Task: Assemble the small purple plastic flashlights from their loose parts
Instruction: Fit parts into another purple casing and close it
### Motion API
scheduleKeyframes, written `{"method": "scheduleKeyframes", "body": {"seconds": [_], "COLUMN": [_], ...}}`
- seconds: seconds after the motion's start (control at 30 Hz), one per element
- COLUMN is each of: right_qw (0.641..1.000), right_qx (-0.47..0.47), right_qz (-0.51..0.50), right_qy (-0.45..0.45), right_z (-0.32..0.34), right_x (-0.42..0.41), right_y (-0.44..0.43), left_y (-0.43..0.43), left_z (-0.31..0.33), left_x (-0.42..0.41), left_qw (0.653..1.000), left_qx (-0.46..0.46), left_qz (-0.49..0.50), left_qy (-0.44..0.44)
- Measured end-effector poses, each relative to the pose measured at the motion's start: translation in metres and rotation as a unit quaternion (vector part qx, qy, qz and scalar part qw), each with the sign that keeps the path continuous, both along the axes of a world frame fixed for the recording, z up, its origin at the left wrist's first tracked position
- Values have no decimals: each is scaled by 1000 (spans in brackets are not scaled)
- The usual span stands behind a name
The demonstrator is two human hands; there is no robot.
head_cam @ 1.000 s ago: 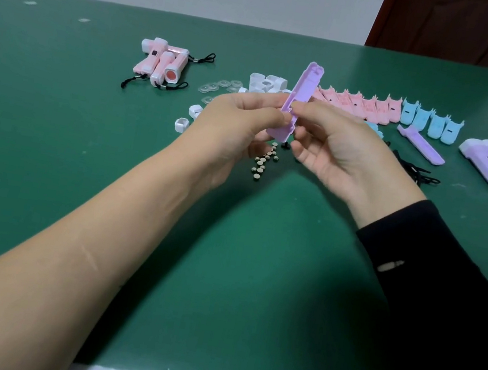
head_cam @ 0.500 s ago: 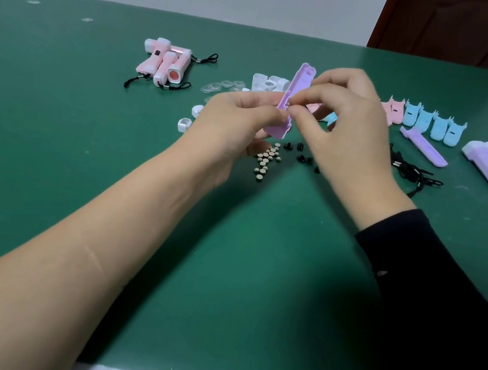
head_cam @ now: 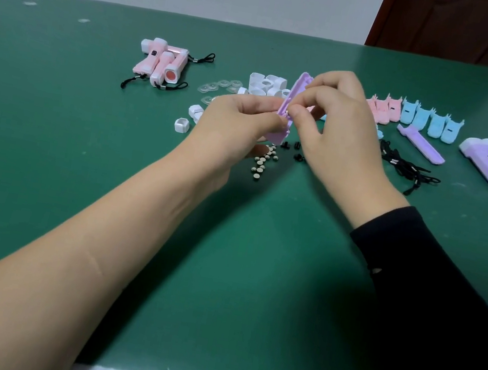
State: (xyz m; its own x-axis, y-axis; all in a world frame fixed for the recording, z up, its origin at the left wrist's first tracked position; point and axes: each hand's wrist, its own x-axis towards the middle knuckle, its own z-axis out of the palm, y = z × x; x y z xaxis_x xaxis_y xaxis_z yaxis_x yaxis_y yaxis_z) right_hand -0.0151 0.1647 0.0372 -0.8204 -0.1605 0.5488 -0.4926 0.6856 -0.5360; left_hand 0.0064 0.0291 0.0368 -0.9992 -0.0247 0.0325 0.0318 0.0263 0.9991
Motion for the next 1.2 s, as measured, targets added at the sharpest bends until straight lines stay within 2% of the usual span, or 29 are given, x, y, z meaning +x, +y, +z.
{"method": "scheduleKeyframes", "body": {"seconds": [0.2,0.4,0.5,0.53,0.57,0.63,0.7,0.73,0.9,1.2], "right_qw": [1000,990,962,958,968,986,980,978,980,951], "right_qx": [-8,-133,-262,-271,-229,-58,73,105,126,299], "right_qz": [-7,3,-4,-15,-25,-27,-18,-20,-47,-53], "right_qy": [-6,-46,-72,-87,-104,-154,-182,-182,-146,-46], "right_z": [1,1,-1,-3,-6,-14,-25,-29,-30,-35], "right_x": [0,-1,-6,-10,-13,-17,-17,-16,-14,-15], "right_y": [-3,-5,0,4,8,14,12,10,-1,-6], "left_y": [-2,-2,-3,-6,-8,-14,-19,-20,-20,-17], "left_z": [0,2,3,4,4,4,1,0,-5,-8], "left_x": [0,-1,-5,-6,-7,-10,-13,-13,-15,-15], "left_qw": [1000,1000,997,995,994,992,993,993,994,996], "left_qx": [5,23,65,82,96,108,99,92,68,58], "left_qz": [1,-5,7,15,23,40,52,55,63,52], "left_qy": [-4,-21,-42,-46,-48,-49,-49,-49,-50,-53]}}
